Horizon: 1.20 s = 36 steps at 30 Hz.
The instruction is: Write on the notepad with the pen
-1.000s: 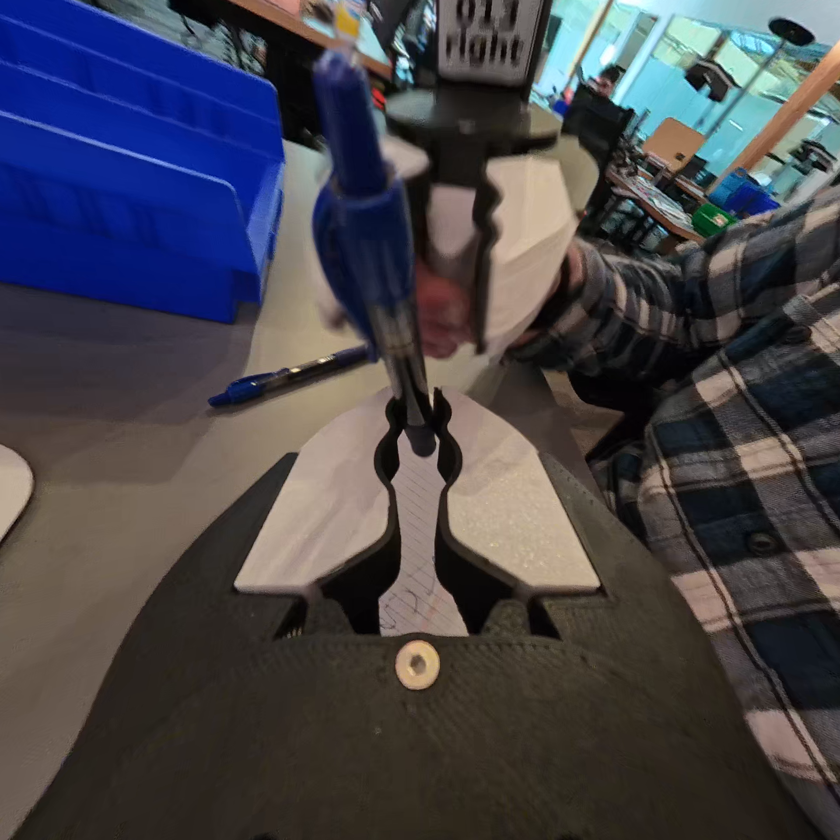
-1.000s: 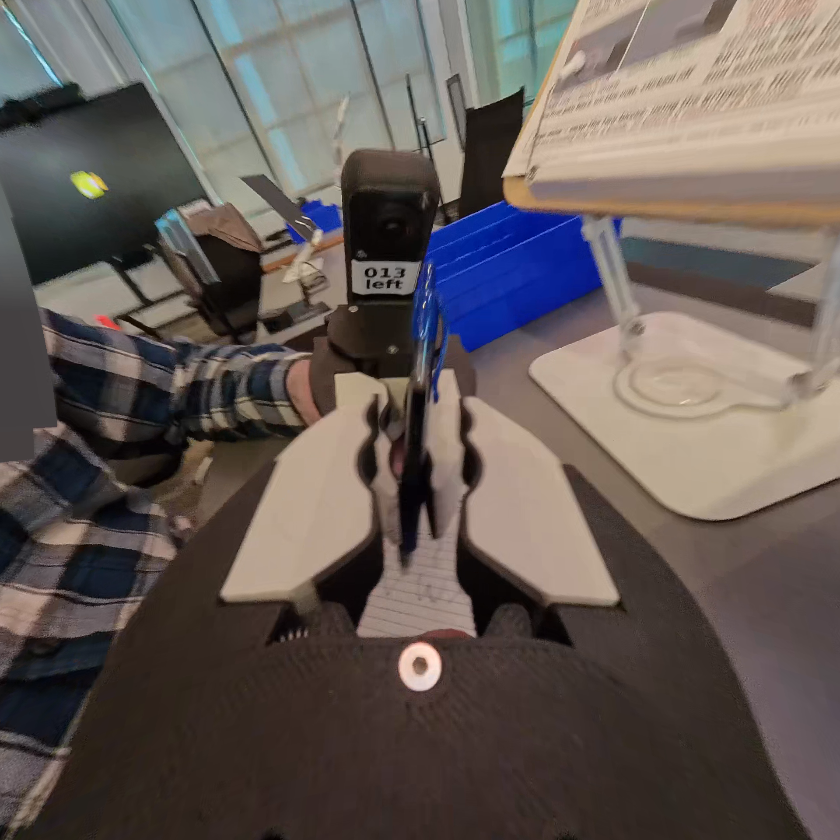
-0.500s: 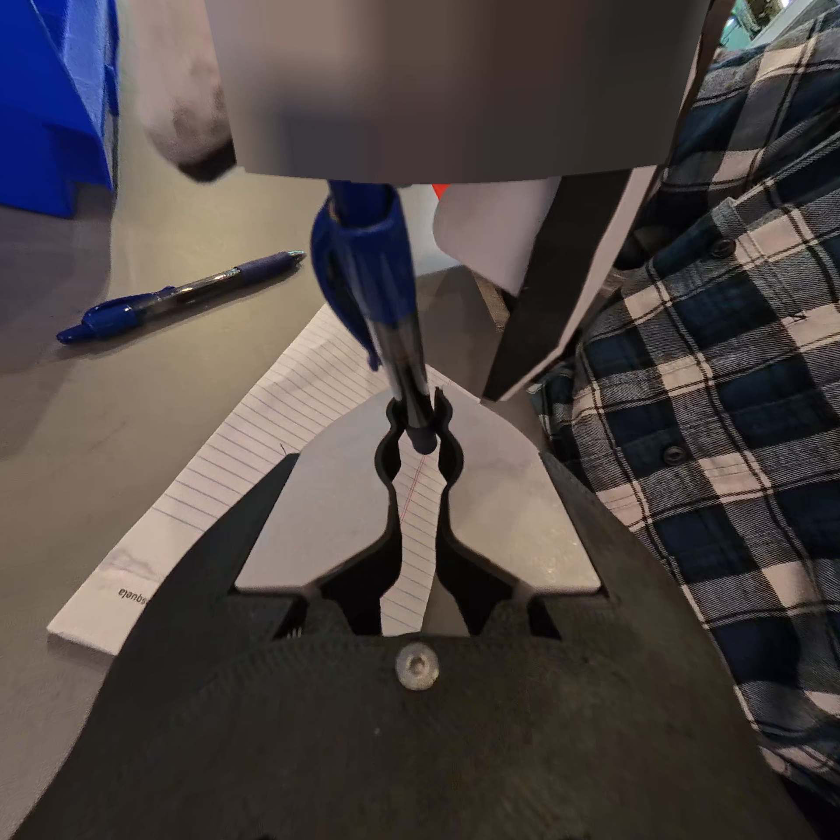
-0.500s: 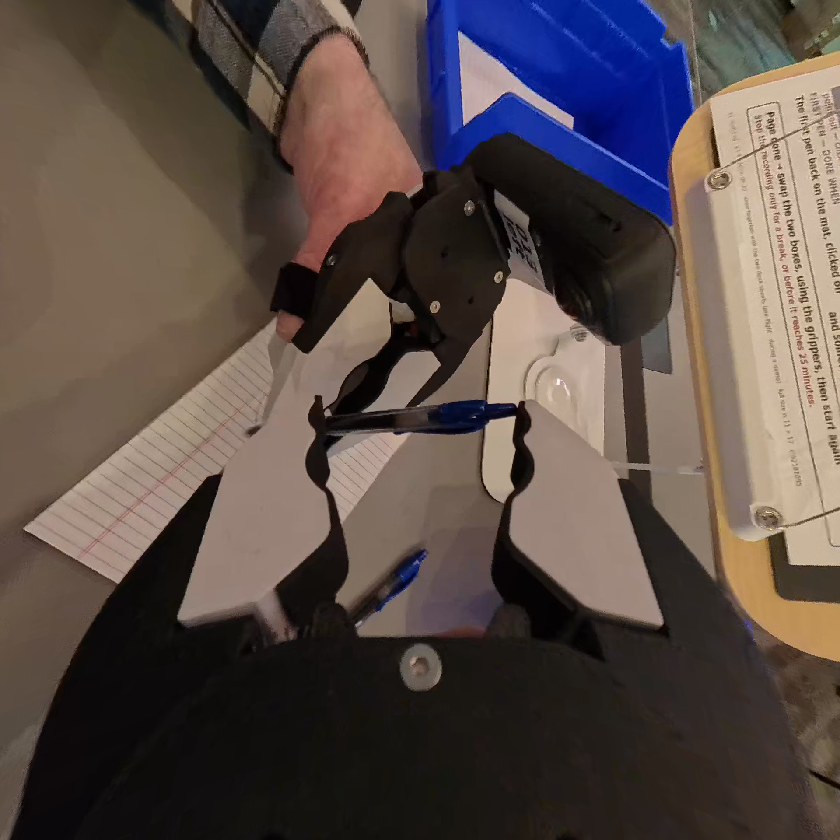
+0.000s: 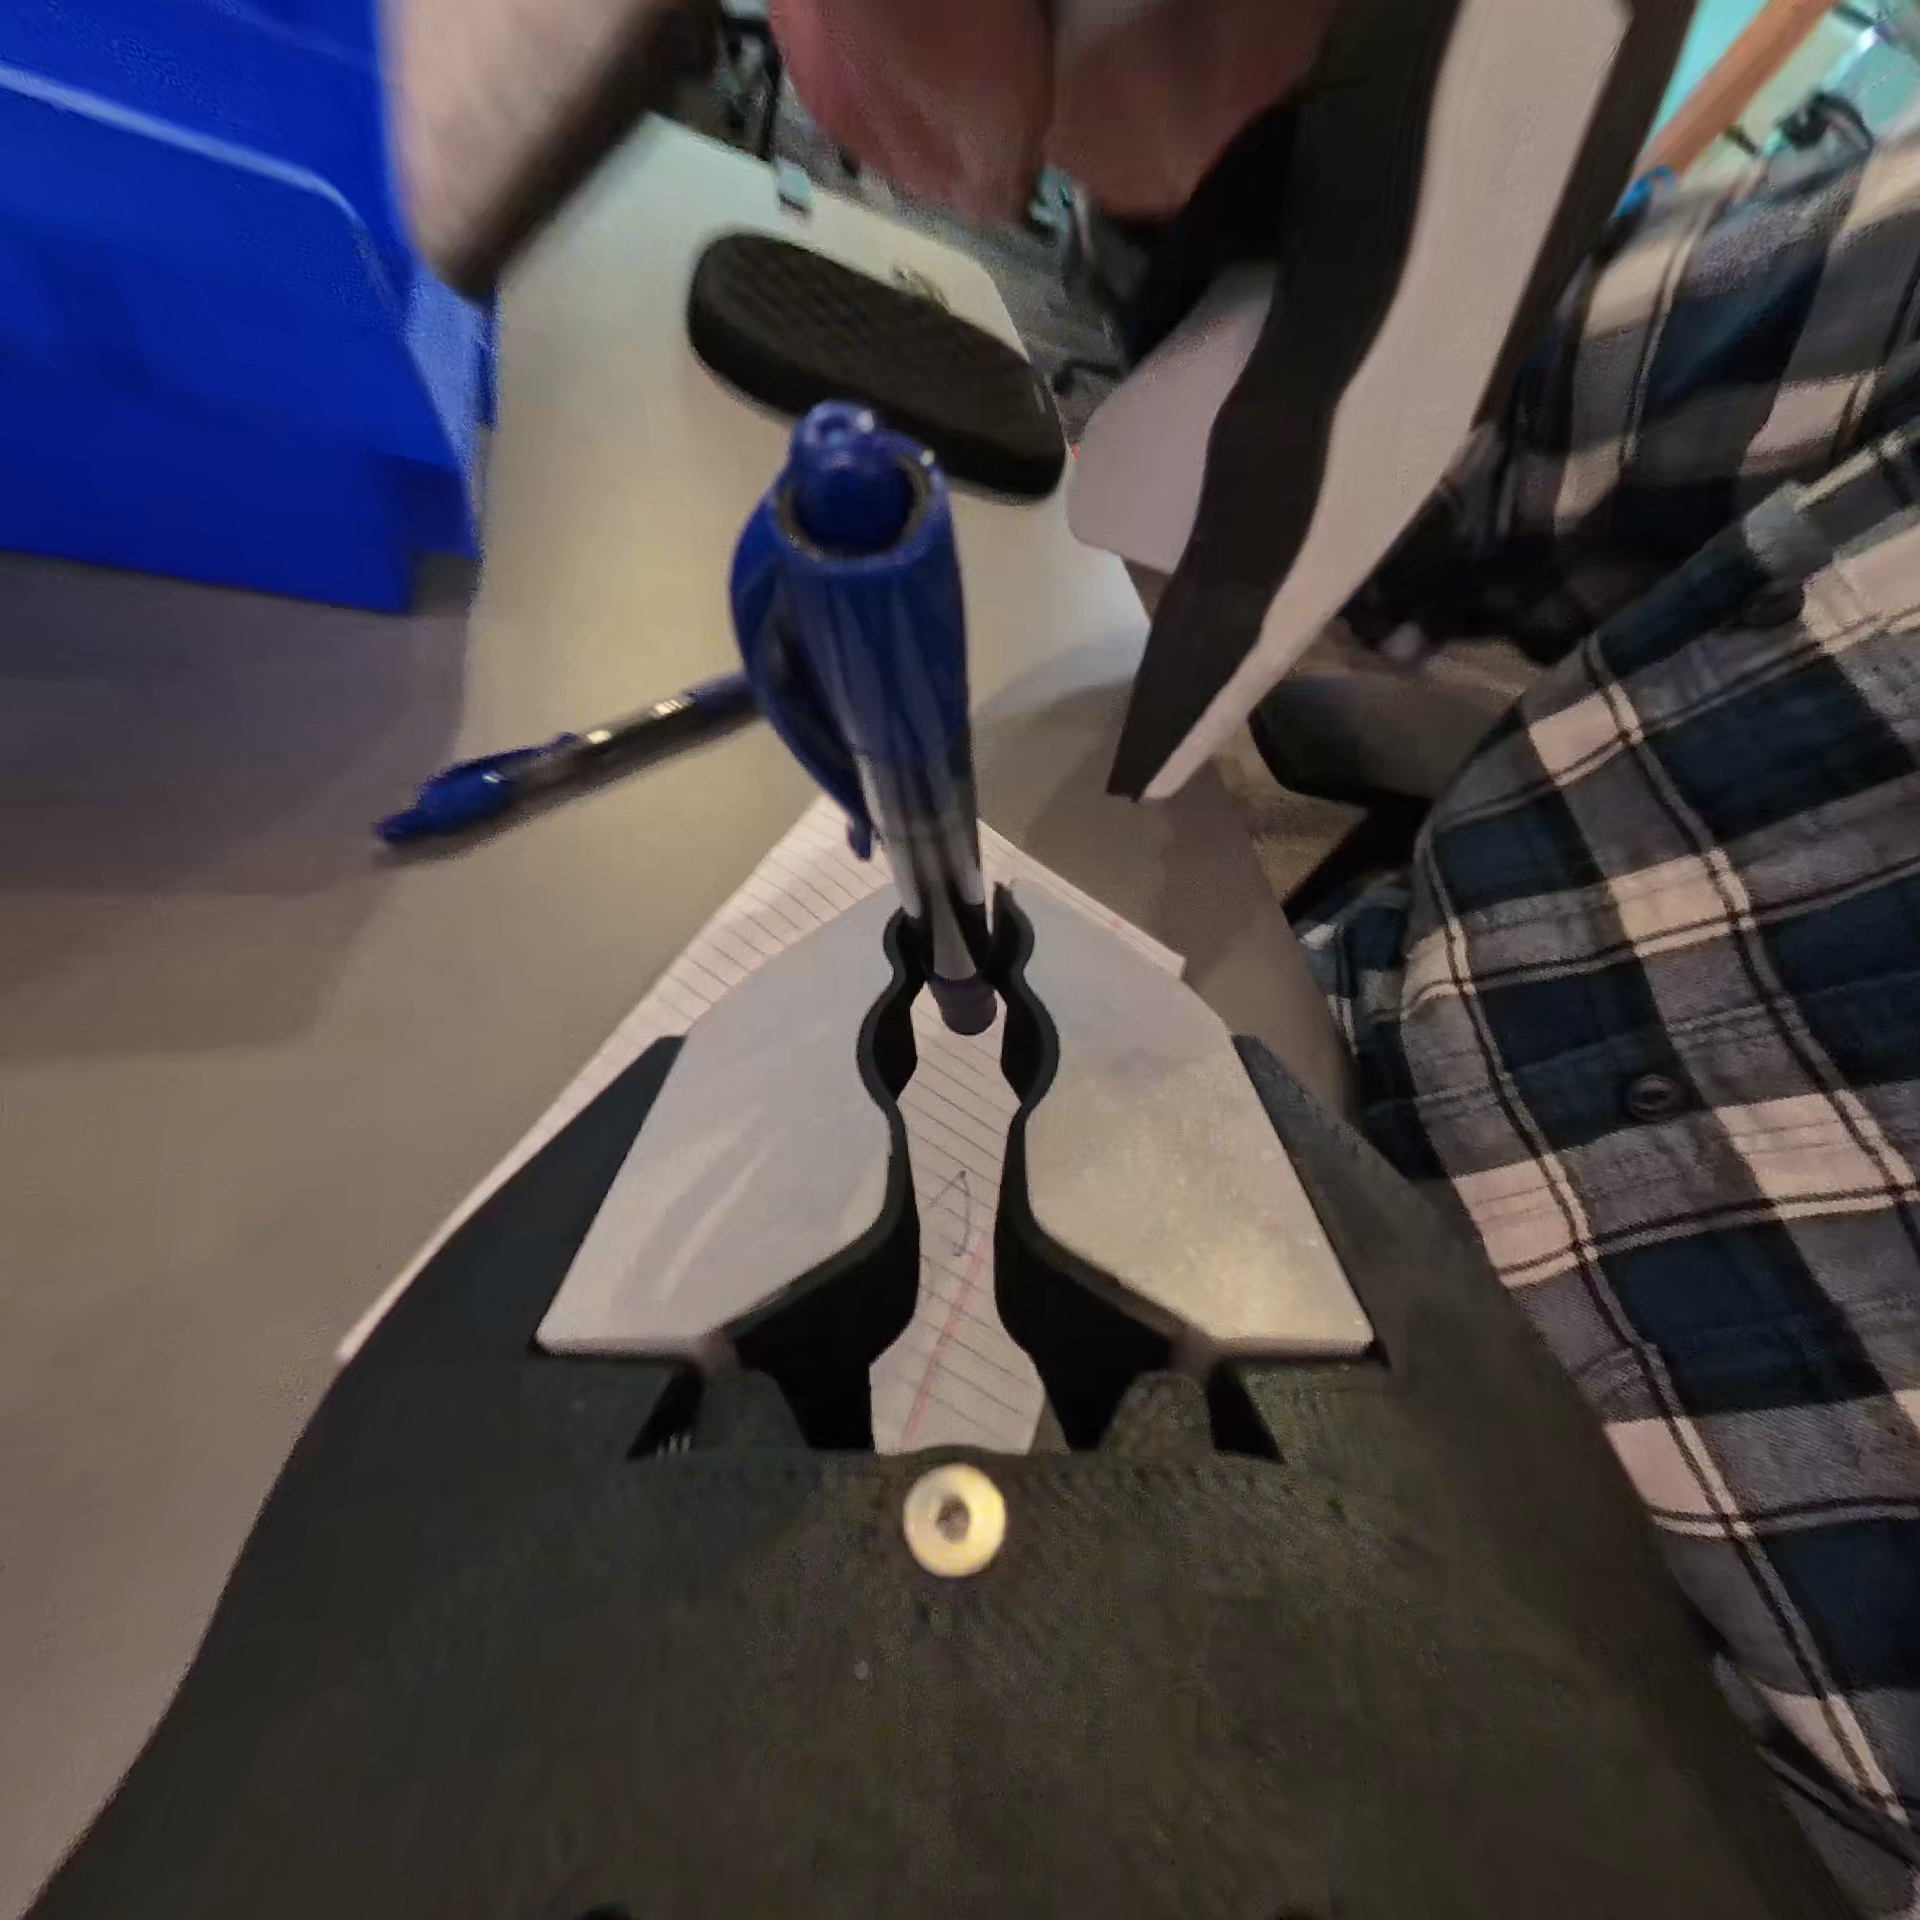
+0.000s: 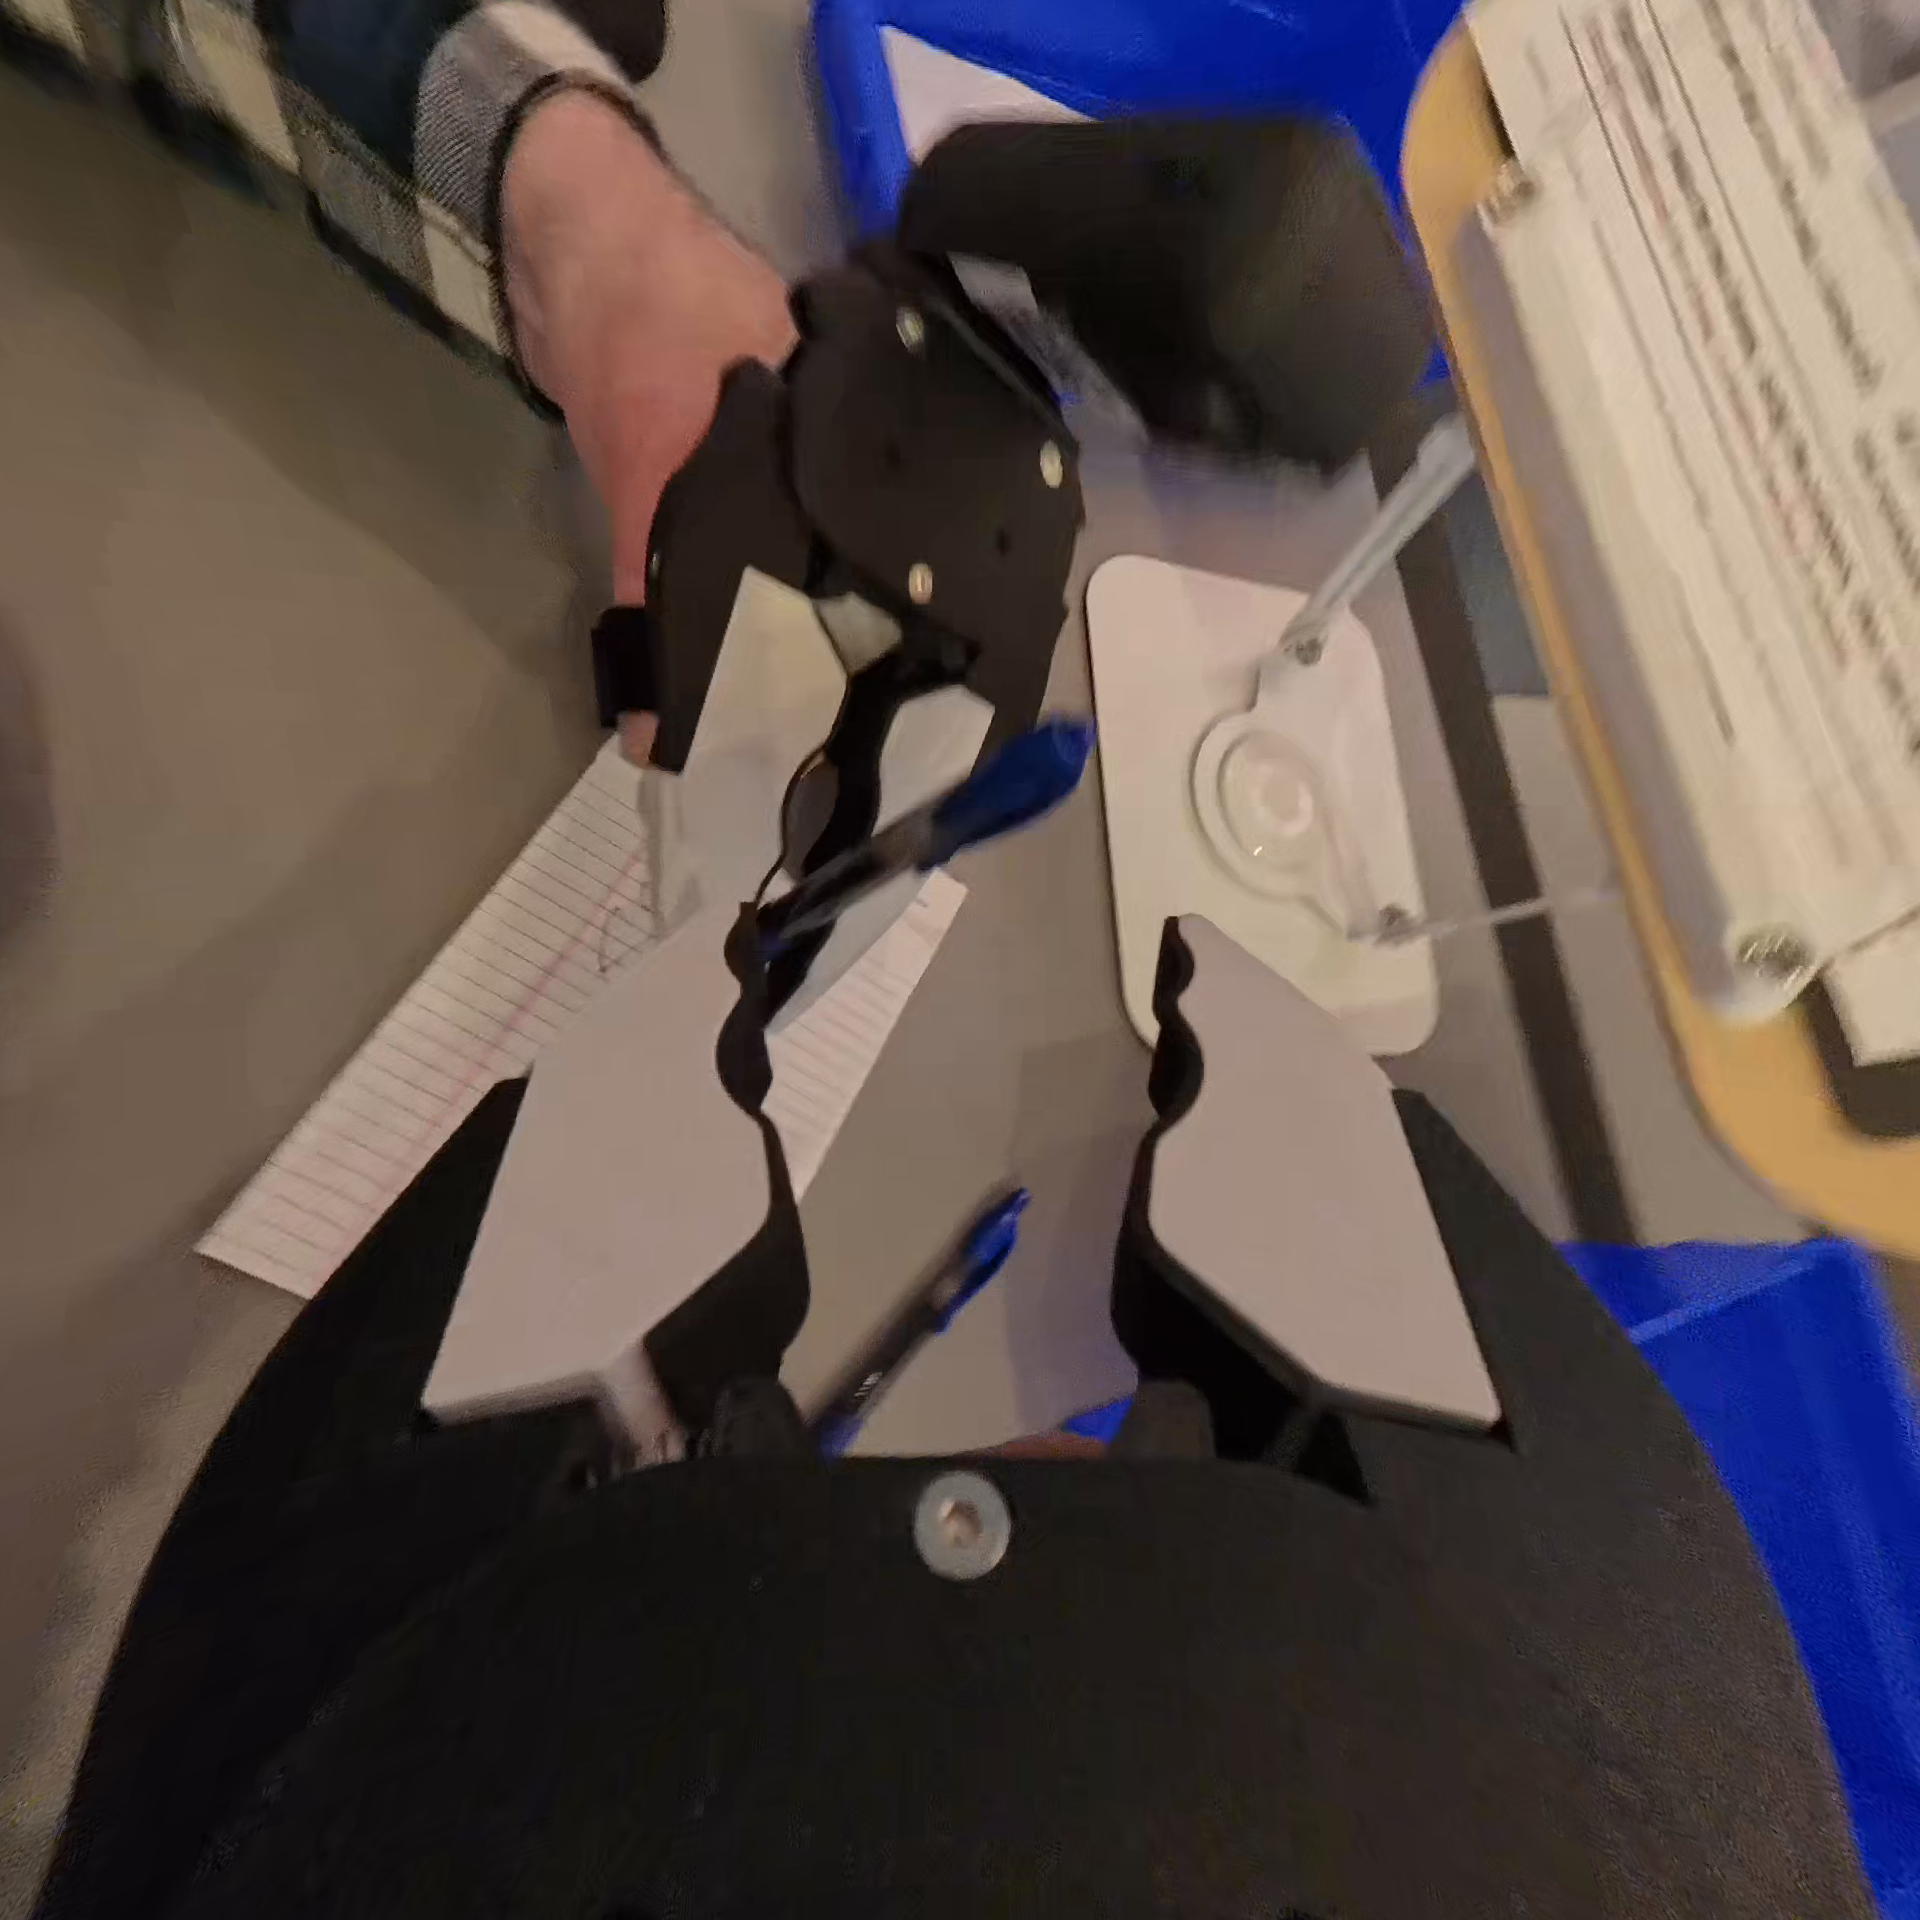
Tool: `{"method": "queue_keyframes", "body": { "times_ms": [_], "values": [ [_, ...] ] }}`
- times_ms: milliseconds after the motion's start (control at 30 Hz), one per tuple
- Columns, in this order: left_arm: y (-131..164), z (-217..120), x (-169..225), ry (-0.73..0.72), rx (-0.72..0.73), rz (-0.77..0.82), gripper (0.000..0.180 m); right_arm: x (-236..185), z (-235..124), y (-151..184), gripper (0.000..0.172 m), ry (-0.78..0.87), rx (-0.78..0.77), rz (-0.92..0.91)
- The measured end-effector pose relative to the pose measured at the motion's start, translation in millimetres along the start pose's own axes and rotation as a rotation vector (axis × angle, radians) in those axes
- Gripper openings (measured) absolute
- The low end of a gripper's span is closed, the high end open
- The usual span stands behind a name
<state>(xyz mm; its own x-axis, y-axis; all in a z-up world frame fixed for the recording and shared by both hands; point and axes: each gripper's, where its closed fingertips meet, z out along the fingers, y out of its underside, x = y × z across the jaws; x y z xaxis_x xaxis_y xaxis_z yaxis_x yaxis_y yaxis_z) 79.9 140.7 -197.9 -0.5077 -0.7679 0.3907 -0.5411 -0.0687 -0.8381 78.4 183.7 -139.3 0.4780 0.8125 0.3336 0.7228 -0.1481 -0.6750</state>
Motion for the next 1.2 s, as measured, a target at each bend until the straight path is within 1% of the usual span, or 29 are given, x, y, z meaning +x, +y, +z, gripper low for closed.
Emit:
{"method": "queue_keyframes", "body": {
  "times_ms": [100, 133, 167, 200, 267, 333, 400, 467, 533, 633, 700, 767, 800, 967, 1000, 1033, 1067, 1100, 1167, 1200],
  "values": [
    [-3.3, -8.8, -7.3, -0.045, -0.004, 0.013, 0.012, -18.2, 2.8, 14.0, 0.059, -0.157, 0.04, 0.236],
    [-4.5, -9.7, -7.7, -0.05, -0.006, 0.016, 0.012, -27.5, 7.3, 19.1, 0.06, -0.22, 0.037, 0.299],
    [-4.7, -9.7, -5.2, -0.038, -0.016, 0.02, 0.012, -37.8, 12.5, 23.6, 0.06, -0.283, 0.029, 0.35],
    [-4.7, -9.4, -4.1, -0.036, -0.03, 0.024, 0.012, -46.4, 18.4, 28.3, 0.054, -0.33, 0.012, 0.387],
    [-4.8, -8.6, -4.2, -0.052, -0.057, 0.038, 0.012, -58.7, 29.3, 32.2, 0.054, -0.383, 0.003, 0.418],
    [-2.2, -7.3, -2.6, -0.048, -0.091, 0.036, 0.012, -60.3, 34.9, 33.1, 0.053, -0.385, 0.01, 0.428],
    [-0.6, -7.4, -1.1, -0.04, -0.108, 0.031, 0.012, -54.6, 31.0, 28.9, 0.053, -0.386, 0.047, 0.467],
    [3.5, -8.8, -8.2, -0.101, -0.15, 0.052, 0.012, -38.7, 22.5, 26.0, 0.054, -0.348, 0.083, 0.521],
    [5.9, -7.8, -9.9, -0.128, -0.182, 0.06, 0.012, -26.7, 13.9, 19.3, 0.054, -0.307, 0.133, 0.532],
    [12.3, -2.6, -10.7, -0.16, -0.25, 0.089, 0.012, -24.0, 12.5, 6.6, 0.041, -0.306, 0.2, 0.537],
    [16.0, 1.2, -10.0, -0.168, -0.284, 0.097, 0.012, -26.1, 17.3, 3.1, 0.029, -0.324, 0.22, 0.545],
    [19.9, 3.2, -11.2, -0.19, -0.317, 0.118, 0.012, -27.6, 21.6, 1.6, 0.022, -0.332, 0.234, 0.548],
    [20.3, 4.4, -9.0, -0.179, -0.318, 0.116, 0.012, -27.3, 22.5, 1.3, 0.014, -0.33, 0.246, 0.549],
    [11.3, 4.0, -7.8, -0.183, -0.258, 0.139, 0.013, -21.3, 18.7, -3.9, 0.014, -0.299, 0.35, 0.582],
    [9.2, 4.1, -6.1, -0.162, -0.237, 0.137, 0.019, -18.8, 16.5, -4.7, 0.014, -0.292, 0.374, 0.597],
    [7.5, 4.6, -4.9, -0.141, -0.214, 0.131, 0.03, -16.1, 13.7, -6.4, 0.013, -0.288, 0.407, 0.612],
    [5.3, 5.0, -5.7, -0.133, -0.189, 0.128, 0.035, -14.2, 10.6, -8.4, 0.014, -0.293, 0.44, 0.626],
    [3.0, 6.2, -3.8, -0.11, -0.161, 0.133, 0.035, -13.3, 8.2, -9.8, 0.013, -0.304, 0.463, 0.637],
    [-4.1, 7.5, -0.4, -0.074, -0.09, 0.133, 0.013, -11.8, 5.4, -11.6, 0.014, -0.314, 0.496, 0.651],
    [-5.8, 7.0, -1.5, -0.07, -0.071, 0.119, 0.007, -11.9, 4.6, -12.9, 0.013, -0.318, 0.509, 0.655]
  ]
}}
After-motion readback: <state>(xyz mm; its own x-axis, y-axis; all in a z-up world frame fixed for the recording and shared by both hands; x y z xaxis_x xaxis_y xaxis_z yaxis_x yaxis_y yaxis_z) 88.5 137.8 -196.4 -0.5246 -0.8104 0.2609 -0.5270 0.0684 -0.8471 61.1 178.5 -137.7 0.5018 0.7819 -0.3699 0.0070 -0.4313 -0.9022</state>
